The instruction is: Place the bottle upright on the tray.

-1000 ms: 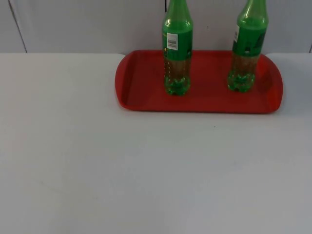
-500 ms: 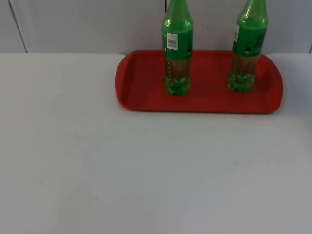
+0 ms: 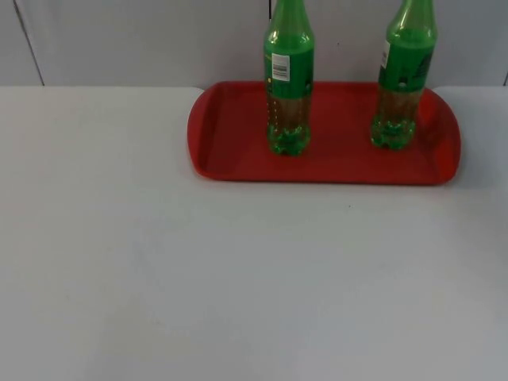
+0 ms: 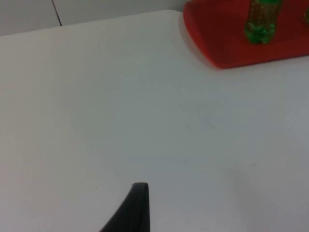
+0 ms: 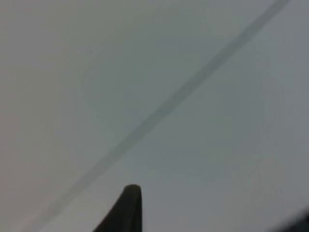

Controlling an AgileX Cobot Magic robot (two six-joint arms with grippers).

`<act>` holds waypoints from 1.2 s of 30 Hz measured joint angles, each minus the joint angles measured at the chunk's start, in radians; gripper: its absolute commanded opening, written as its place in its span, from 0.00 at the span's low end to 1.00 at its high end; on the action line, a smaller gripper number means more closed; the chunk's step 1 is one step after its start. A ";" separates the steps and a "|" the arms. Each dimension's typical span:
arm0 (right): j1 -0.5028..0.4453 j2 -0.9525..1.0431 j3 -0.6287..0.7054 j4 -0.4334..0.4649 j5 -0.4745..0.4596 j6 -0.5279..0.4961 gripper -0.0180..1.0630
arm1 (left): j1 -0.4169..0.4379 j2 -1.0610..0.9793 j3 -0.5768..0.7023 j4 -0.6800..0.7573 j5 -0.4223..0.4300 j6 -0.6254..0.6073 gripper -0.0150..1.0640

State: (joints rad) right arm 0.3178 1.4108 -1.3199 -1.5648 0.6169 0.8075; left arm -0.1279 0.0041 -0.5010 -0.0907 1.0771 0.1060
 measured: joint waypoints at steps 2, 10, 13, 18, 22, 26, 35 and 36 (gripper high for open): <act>0.002 0.003 -0.007 0.061 0.070 -0.044 0.99 | 0.000 0.000 0.000 0.000 0.000 0.000 0.99; 0.000 -0.001 -0.018 0.745 0.202 -0.406 0.99 | 0.000 0.000 0.000 0.000 0.000 0.000 0.99; 0.000 -0.001 -0.018 0.935 0.206 -0.510 0.99 | 0.000 0.000 0.000 0.000 0.000 0.000 0.99; 0.000 -0.019 0.007 1.179 0.192 -0.653 0.99 | 0.000 0.000 0.000 0.000 0.000 0.000 0.99; 0.000 -0.112 0.116 1.267 0.113 -0.680 0.99 | 0.000 0.000 0.000 0.000 0.000 0.000 0.99; 0.000 -0.209 0.227 1.278 0.055 -0.673 0.99 | 0.000 0.000 0.000 0.000 0.000 0.000 0.99; 0.000 -0.417 0.405 1.296 0.013 -0.647 0.99 | 0.000 0.000 0.000 0.000 0.000 0.000 0.99; 0.000 -0.441 0.424 1.303 0.011 -0.645 0.99 | 0.000 0.000 0.000 0.000 0.000 0.000 0.99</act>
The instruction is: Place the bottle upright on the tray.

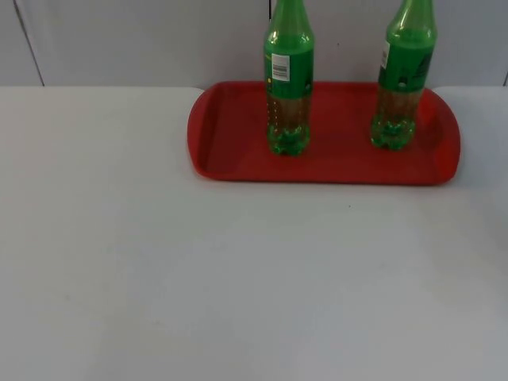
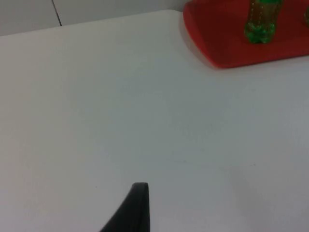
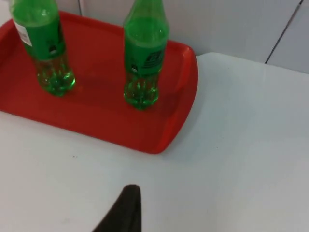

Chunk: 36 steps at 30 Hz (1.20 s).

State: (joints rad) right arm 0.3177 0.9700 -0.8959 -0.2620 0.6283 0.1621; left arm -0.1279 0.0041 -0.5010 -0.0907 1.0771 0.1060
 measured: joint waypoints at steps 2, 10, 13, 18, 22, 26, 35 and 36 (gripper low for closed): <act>0.000 -0.030 0.019 0.002 -0.001 0.001 0.99 | 0.000 0.000 0.000 0.000 0.000 0.000 0.99; 0.000 -0.281 0.158 0.035 -0.003 0.003 0.99 | 0.000 0.000 0.000 0.000 0.000 0.000 0.99; 0.000 -0.349 0.184 0.046 -0.003 0.003 0.99 | 0.000 0.000 0.000 0.000 0.000 0.000 0.99; 0.000 -0.484 0.226 0.061 0.006 0.003 0.99 | 0.000 0.000 0.000 0.000 0.000 0.000 0.99; 0.000 -0.605 0.251 0.081 0.064 -0.019 0.99 | 0.000 0.000 0.000 0.000 0.000 0.000 0.99; 0.000 -0.686 0.254 0.166 0.124 -0.104 0.99 | 0.000 0.000 0.000 0.000 0.000 0.000 0.99; 0.002 -0.842 0.254 0.281 0.279 -0.204 0.99 | 0.000 0.000 0.000 0.000 0.000 0.000 0.99; 0.002 -0.862 0.254 0.281 0.302 -0.206 0.99 | 0.000 0.000 0.000 0.000 0.000 0.000 0.99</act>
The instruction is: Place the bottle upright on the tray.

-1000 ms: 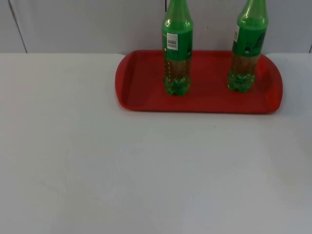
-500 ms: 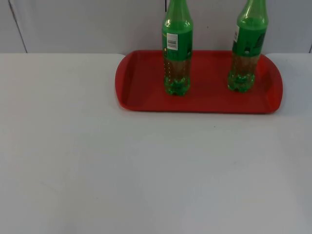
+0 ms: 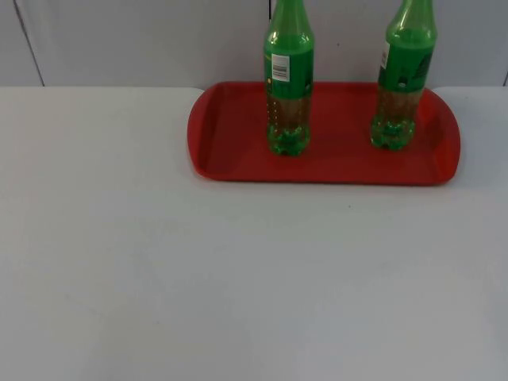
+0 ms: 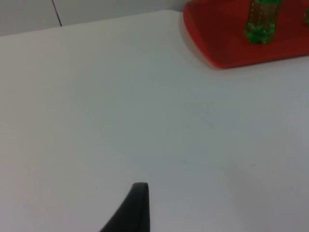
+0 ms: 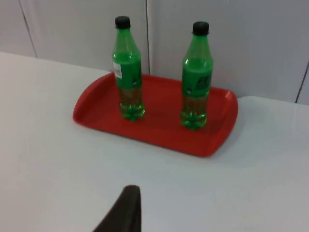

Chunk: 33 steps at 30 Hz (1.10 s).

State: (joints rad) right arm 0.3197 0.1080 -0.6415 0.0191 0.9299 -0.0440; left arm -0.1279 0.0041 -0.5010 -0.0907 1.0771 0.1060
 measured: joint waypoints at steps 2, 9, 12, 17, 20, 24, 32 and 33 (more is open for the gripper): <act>0.000 -0.030 0.000 0.002 0.030 0.000 0.99 | 0.000 0.000 0.000 0.000 0.000 0.000 0.99; 0.000 -0.105 0.011 0.008 0.101 0.000 0.99 | 0.000 0.000 0.000 0.000 0.000 0.000 0.99; 0.000 -0.105 0.031 0.008 0.129 0.000 0.99 | 0.000 0.000 0.000 0.000 0.000 0.000 0.99; 0.000 -0.105 0.079 0.008 0.149 0.002 0.99 | 0.000 0.000 0.000 0.000 0.000 0.000 0.99; 0.000 -0.105 0.114 0.008 0.152 0.006 0.99 | 0.000 0.000 0.000 0.000 0.000 0.000 0.99; 0.000 -0.105 0.121 0.006 0.155 0.015 0.99 | 0.000 0.000 0.000 0.000 0.000 0.000 0.99; 0.000 -0.105 0.124 -0.006 0.155 0.026 0.99 | 0.000 0.000 0.000 0.000 0.000 0.000 0.99; 0.000 -0.105 0.124 -0.006 0.155 0.026 0.99 | 0.000 0.000 0.000 0.000 0.000 0.000 0.99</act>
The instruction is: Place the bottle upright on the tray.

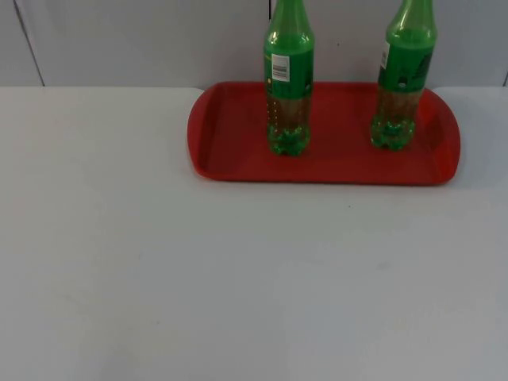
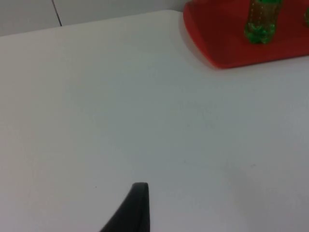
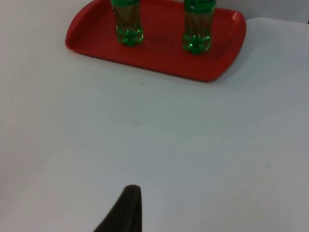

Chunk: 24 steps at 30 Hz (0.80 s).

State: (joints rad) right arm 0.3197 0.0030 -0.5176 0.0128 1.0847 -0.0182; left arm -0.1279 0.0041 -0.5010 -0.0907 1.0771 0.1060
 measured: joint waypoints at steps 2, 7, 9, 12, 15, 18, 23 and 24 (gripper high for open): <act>0.000 0.000 0.000 0.000 0.000 0.000 0.99 | 0.000 0.000 0.000 0.000 0.000 0.000 0.99; 0.000 0.000 0.000 -0.002 0.000 -0.003 0.99 | 0.000 0.000 0.000 0.000 0.000 0.000 0.99; 0.000 0.000 0.000 -0.002 0.000 -0.003 0.99 | 0.000 0.000 0.000 0.000 0.000 0.000 0.99; 0.000 0.000 0.000 -0.002 0.000 -0.003 0.99 | 0.000 0.000 0.000 0.000 0.000 0.000 0.99; 0.000 0.000 0.000 -0.002 0.000 -0.003 0.99 | 0.000 0.000 0.000 0.000 0.000 0.000 0.99; 0.000 0.000 0.000 -0.002 0.000 -0.003 0.99 | 0.000 0.000 0.000 0.000 0.000 0.000 0.99; 0.000 0.000 0.000 -0.002 0.000 -0.003 0.99 | 0.000 0.000 0.000 0.000 0.000 0.000 0.99; 0.000 0.000 0.000 -0.002 0.000 -0.003 0.99 | 0.000 0.000 0.000 0.000 0.000 0.000 0.99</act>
State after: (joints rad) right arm 0.3197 0.0030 -0.5176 0.0113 1.0847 -0.0208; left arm -0.1279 0.0041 -0.5010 -0.0907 1.0771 0.1060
